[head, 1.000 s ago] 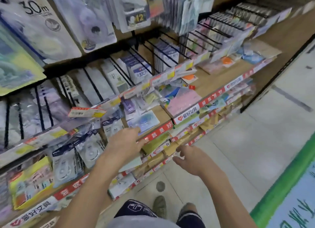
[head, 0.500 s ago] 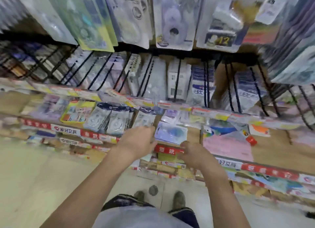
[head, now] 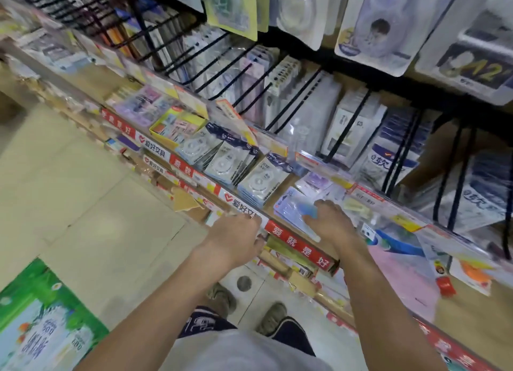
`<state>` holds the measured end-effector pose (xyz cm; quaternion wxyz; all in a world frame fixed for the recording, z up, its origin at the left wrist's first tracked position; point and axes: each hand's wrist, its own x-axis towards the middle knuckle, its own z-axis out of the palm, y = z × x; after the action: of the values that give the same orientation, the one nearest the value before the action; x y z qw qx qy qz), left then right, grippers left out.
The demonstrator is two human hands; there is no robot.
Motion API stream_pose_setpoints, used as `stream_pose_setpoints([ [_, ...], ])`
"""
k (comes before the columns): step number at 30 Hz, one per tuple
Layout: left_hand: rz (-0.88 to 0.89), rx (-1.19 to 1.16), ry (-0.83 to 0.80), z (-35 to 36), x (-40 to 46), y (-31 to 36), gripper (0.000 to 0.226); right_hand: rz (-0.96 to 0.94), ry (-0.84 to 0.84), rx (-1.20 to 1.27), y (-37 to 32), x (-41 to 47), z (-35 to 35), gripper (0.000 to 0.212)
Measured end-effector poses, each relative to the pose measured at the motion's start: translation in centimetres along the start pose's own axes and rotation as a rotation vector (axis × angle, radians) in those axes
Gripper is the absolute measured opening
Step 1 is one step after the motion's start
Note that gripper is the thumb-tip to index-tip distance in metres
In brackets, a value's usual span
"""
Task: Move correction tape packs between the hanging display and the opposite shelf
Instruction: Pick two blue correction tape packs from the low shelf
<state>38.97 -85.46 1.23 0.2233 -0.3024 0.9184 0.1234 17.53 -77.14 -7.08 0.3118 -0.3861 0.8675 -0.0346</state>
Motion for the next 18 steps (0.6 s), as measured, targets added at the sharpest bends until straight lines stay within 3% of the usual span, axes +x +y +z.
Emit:
stream_pose_setpoints([
  [7,0.028,-0.011,0.017,0.6,0.4,1.5,0.033,0.022,0.022,-0.034,1.7,2.3,2.3,0.060],
  [15,0.032,-0.026,-0.086,1.6,1.3,2.7,0.038,0.035,0.029,-0.056,3.6,3.4,3.2,0.084],
  [18,0.039,-0.025,-0.117,2.0,1.5,3.0,0.039,0.042,0.048,-0.039,3.7,3.7,2.8,0.080],
])
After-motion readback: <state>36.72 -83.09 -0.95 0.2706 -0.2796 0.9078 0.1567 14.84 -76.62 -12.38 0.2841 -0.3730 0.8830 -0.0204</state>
